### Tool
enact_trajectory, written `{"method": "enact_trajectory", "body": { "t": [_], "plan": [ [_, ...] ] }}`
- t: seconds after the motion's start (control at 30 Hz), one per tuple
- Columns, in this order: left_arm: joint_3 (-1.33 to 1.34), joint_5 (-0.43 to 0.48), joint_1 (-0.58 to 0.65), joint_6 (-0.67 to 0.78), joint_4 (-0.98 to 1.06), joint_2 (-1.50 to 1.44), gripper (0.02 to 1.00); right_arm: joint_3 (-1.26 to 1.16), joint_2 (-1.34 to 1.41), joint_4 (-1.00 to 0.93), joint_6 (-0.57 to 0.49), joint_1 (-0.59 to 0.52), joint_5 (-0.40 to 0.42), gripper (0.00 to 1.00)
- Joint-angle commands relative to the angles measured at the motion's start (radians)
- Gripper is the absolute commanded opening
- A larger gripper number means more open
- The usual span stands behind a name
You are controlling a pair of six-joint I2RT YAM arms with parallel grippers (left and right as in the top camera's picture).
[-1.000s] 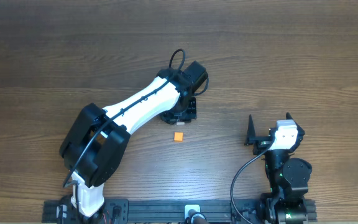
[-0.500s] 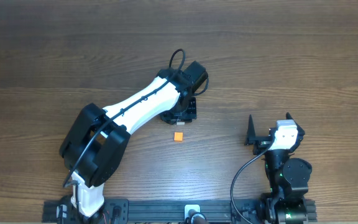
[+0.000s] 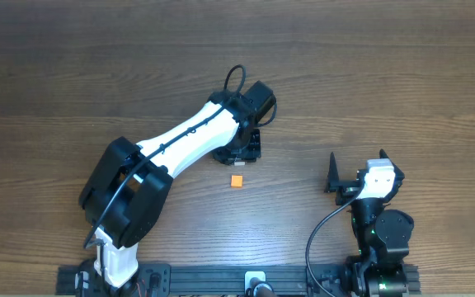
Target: Stack Cubes
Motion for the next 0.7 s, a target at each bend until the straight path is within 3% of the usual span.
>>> {"method": "enact_trajectory", "body": {
  "t": [0.03,0.2,0.4,0.7],
  "plan": [
    [0.016,0.006,0.005,-0.014,0.001,0.024,0.43,-0.008,-0.011,0.0,0.003,-0.007,-0.008,0.991],
    [0.016,0.006,0.005,-0.029,0.007,0.024,0.551,-0.008,-0.011,0.0,0.003,-0.007,-0.008,0.993],
    [0.016,0.002,0.005,-0.031,0.021,0.007,0.627,-0.008,-0.011,0.0,0.003,-0.007,-0.008,0.991],
    [0.016,-0.004,0.002,-0.032,-0.006,-0.057,0.684,-0.008,-0.011,0.0,0.003,-0.007,-0.008,0.993]
  ]
}}
